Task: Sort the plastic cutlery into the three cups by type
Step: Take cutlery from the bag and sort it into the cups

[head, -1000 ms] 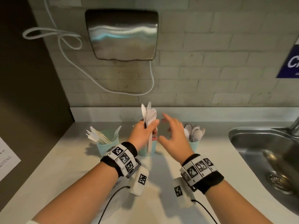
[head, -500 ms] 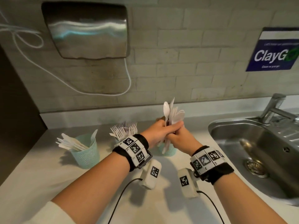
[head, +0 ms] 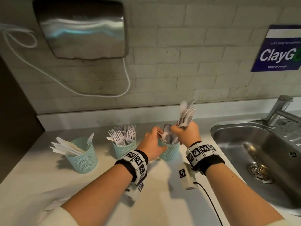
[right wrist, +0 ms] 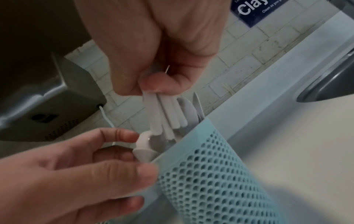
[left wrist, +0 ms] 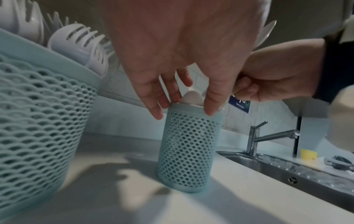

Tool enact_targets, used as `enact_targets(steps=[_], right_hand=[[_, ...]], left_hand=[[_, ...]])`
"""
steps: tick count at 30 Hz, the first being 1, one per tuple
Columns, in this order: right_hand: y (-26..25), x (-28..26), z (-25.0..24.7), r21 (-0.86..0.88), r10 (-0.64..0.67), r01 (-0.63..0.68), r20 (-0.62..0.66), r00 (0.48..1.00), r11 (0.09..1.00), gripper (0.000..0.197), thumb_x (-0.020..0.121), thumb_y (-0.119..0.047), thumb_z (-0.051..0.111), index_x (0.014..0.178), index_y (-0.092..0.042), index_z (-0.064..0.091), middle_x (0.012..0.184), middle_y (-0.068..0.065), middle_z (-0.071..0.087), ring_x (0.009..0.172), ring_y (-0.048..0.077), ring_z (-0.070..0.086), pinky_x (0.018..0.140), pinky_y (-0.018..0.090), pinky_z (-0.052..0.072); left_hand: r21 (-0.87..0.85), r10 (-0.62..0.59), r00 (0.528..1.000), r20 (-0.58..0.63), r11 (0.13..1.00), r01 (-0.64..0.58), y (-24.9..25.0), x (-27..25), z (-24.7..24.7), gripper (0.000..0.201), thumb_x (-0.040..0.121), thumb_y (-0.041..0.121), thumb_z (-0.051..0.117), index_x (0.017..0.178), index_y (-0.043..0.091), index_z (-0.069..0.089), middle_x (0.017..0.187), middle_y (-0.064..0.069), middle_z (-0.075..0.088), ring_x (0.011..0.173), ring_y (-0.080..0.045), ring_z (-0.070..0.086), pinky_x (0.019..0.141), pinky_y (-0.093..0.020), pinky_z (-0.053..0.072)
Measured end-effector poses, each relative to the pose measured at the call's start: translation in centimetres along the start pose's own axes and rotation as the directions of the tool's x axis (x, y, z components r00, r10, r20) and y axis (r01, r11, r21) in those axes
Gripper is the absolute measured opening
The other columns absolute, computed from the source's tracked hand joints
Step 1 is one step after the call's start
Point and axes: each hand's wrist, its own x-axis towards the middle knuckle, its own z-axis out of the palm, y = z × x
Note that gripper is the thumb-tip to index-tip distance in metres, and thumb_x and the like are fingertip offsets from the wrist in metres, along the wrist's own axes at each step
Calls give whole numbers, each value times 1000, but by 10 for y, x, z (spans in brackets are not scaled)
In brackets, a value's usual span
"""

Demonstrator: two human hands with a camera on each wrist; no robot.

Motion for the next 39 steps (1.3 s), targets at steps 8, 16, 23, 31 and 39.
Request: enact_targets(steps=[8, 16, 23, 31, 39], right_hand=[[14, -15, 13, 296, -37, 64, -96, 995, 953, 19, 79, 0, 65, 92, -9, 52, 74, 1, 60, 57, 0, 58, 54, 18, 45], [14, -3, 8, -451, -122, 158, 109, 987, 878, 20, 84, -35, 66, 83, -16, 60, 68, -1, 55, 69, 20, 61, 49, 21, 33], [11, -1, 18, -502, -12, 61, 101, 995, 863, 35, 83, -48, 61, 97, -16, 57, 91, 5, 56, 81, 26, 61, 66, 30, 46], [29, 0, 13, -233, -344, 320, -70, 936, 918, 82, 70, -33, 79, 139, -28, 35, 137, 2, 44, 123, 15, 43, 102, 32, 40], [31, -7, 10, -578, -324, 380, 203, 924, 722, 52, 100, -50, 18, 147, -32, 25, 155, -7, 28, 146, 19, 18, 118, 46, 11]], left_hand=[[33, 17, 999, -50, 999, -16, -4, 8, 5, 29, 90, 32, 59, 114, 26, 43, 104, 5, 56, 102, -13, 54, 92, -36, 48], [33, 4, 996, -88, 999, -1, -1, 15, 6, 24, 95, 32, 50, 117, 23, 50, 117, 0, 59, 110, -17, 54, 92, -41, 50], [84, 18, 995, -97, 996, -10, -2, 14, 5, 13, 94, 26, 51, 104, 18, 48, 104, -3, 60, 94, -20, 58, 83, -43, 52], [50, 13, 995, -101, 999, -8, -2, 13, 4, 17, 90, 21, 59, 104, 16, 50, 105, -2, 60, 93, -17, 58, 80, -32, 49], [64, 21, 995, -95, 998, -15, 1, 2, 0, 20, 91, 26, 59, 109, 21, 51, 114, 2, 52, 98, -15, 57, 90, -34, 49]])
